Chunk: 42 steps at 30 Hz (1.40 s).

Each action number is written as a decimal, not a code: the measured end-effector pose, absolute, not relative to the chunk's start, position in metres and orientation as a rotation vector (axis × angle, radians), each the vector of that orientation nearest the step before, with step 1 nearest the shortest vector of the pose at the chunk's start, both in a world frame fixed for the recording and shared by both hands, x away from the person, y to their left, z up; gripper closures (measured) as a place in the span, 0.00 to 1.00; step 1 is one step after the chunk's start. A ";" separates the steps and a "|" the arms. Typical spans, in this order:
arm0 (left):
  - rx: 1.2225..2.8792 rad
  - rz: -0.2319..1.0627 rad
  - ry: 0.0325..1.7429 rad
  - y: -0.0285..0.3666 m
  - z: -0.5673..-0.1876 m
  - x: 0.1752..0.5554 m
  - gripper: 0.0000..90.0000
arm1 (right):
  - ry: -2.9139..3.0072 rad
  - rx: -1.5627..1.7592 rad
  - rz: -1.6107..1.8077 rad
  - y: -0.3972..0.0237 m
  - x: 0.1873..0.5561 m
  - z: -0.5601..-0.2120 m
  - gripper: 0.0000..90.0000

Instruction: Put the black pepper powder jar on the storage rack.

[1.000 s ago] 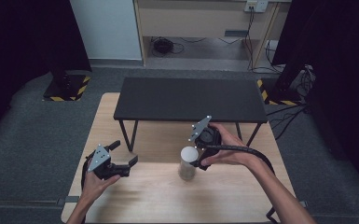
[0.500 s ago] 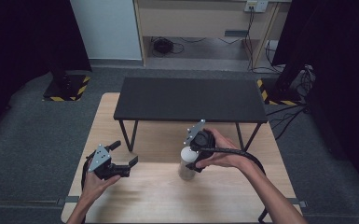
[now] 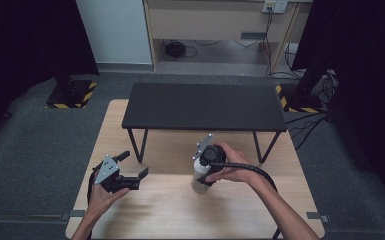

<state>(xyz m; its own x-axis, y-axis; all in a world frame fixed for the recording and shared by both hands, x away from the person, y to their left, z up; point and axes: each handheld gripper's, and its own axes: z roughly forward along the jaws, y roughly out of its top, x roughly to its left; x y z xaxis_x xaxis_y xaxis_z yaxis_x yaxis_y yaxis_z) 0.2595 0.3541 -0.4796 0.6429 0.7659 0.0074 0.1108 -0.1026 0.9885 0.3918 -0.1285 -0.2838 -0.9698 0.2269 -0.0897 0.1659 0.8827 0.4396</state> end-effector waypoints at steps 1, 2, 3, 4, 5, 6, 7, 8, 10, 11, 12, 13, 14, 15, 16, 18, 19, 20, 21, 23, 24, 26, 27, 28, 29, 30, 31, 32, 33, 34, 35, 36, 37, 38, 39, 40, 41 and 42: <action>1.607 0.648 0.738 0.354 -0.479 0.260 0.02 | 2.911 0.309 0.659 -0.128 0.392 -0.285 0.29; 1.608 0.648 0.736 0.354 -0.479 0.260 0.02 | 2.911 0.316 0.654 -0.127 0.392 -0.286 0.30; 1.610 0.648 0.736 0.354 -0.479 0.260 0.02 | 2.917 0.319 0.657 -0.127 0.394 -0.287 0.34; 1.612 0.650 0.736 0.354 -0.479 0.260 0.02 | 2.915 0.326 0.674 -0.129 0.394 -0.289 0.36; 1.613 0.649 0.735 0.354 -0.479 0.260 0.02 | 2.918 0.347 0.705 -0.133 0.397 -0.290 0.36; 1.611 0.648 0.735 0.354 -0.479 0.260 0.02 | 2.921 0.356 0.713 -0.134 0.398 -0.290 0.37; 1.610 0.648 0.736 0.354 -0.479 0.260 0.02 | 2.920 0.358 0.716 -0.135 0.398 -0.290 0.37; 1.610 0.649 0.736 0.354 -0.479 0.260 0.02 | 2.921 0.356 0.712 -0.134 0.397 -0.290 0.37; 1.610 0.648 0.736 0.354 -0.479 0.260 0.02 | 2.922 0.359 0.705 -0.133 0.397 -0.289 0.37; 1.611 0.649 0.736 0.354 -0.479 0.260 0.02 | 2.922 0.362 0.705 -0.133 0.397 -0.289 0.37; 1.610 0.648 0.735 0.354 -0.479 0.260 0.02 | 2.923 0.366 0.704 -0.133 0.397 -0.289 0.37; 1.609 0.648 0.735 0.354 -0.479 0.260 0.02 | 2.924 0.367 0.703 -0.133 0.397 -0.289 0.37; 1.609 0.648 0.736 0.354 -0.479 0.260 0.02 | 2.924 0.370 0.702 -0.133 0.397 -0.289 0.37; 1.609 0.648 0.737 0.354 -0.479 0.260 0.02 | 2.921 0.376 0.697 -0.133 0.396 -0.288 0.37; 1.611 0.649 0.737 0.354 -0.479 0.260 0.02 | 2.920 0.379 0.693 -0.132 0.396 -0.288 0.37; 1.611 0.648 0.738 0.354 -0.479 0.260 0.02 | 2.921 0.368 0.682 -0.132 0.394 -0.287 0.37; 1.612 0.648 0.737 0.354 -0.479 0.260 0.02 | 2.922 0.372 0.673 -0.131 0.393 -0.286 0.37; 1.610 0.649 0.736 0.354 -0.479 0.260 0.02 | 2.922 0.380 0.668 -0.131 0.392 -0.286 0.37; 1.610 0.649 0.735 0.354 -0.479 0.260 0.02 | 2.923 0.388 0.664 -0.132 0.391 -0.286 0.37; 1.610 0.651 0.734 0.355 -0.479 0.260 0.02 | 2.929 0.394 0.656 -0.133 0.390 -0.285 0.37; 1.609 0.651 0.734 0.355 -0.479 0.260 0.02 | 2.931 0.392 0.650 -0.133 0.389 -0.284 0.37; 1.609 0.652 0.736 0.355 -0.479 0.260 0.02 | 2.927 0.415 0.651 -0.136 0.386 -0.282 0.37; 1.610 0.653 0.735 0.355 -0.479 0.260 0.02 | 2.925 0.423 0.652 -0.137 0.384 -0.280 0.37; 1.611 0.653 0.735 0.355 -0.479 0.260 0.02 | 2.926 0.439 0.657 -0.140 0.382 -0.277 0.37; 1.611 0.652 0.735 0.355 -0.479 0.260 0.02 | 2.925 0.448 0.660 -0.141 0.381 -0.275 0.37; 1.613 0.651 0.734 0.355 -0.479 0.260 0.02 | 2.924 0.448 0.661 -0.143 0.379 -0.271 0.37; 1.616 0.650 0.732 0.354 -0.479 0.260 0.02 | 2.919 0.458 0.666 -0.144 0.377 -0.267 0.37; 1.618 0.649 0.732 0.354 -0.479 0.260 0.02 | 2.911 0.472 0.670 -0.146 0.374 -0.261 0.37; 1.621 0.651 0.731 0.354 -0.478 0.260 0.02 | 2.909 0.471 0.670 -0.147 0.372 -0.257 0.37; 1.621 0.649 0.731 0.354 -0.478 0.260 0.02 | 2.903 0.484 0.669 -0.149 0.370 -0.252 0.37; 1.621 0.650 0.731 0.354 -0.478 0.260 0.02 | 2.897 0.497 0.672 -0.150 0.368 -0.246 0.37; 1.621 0.649 0.731 0.353 -0.478 0.260 0.02 | 2.892 0.515 0.671 -0.151 0.366 -0.240 0.37; 1.622 0.649 0.731 0.353 -0.478 0.260 0.02 | 2.886 0.528 0.672 -0.153 0.364 -0.235 0.37; 1.622 0.648 0.731 0.353 -0.479 0.260 0.02 | 2.878 0.557 0.672 -0.154 0.362 -0.227 0.37; 1.623 0.648 0.732 0.353 -0.479 0.260 0.02 | 2.873 0.571 0.675 -0.156 0.360 -0.223 0.37; 1.623 0.648 0.732 0.353 -0.479 0.260 0.02 | 2.868 0.584 0.677 -0.157 0.359 -0.217 0.37; 1.623 0.647 0.732 0.353 -0.479 0.260 0.02 | 2.861 0.605 0.677 -0.159 0.358 -0.210 0.37; 1.623 0.647 0.731 0.353 -0.479 0.260 0.02 | 2.857 0.611 0.678 -0.160 0.357 -0.206 0.37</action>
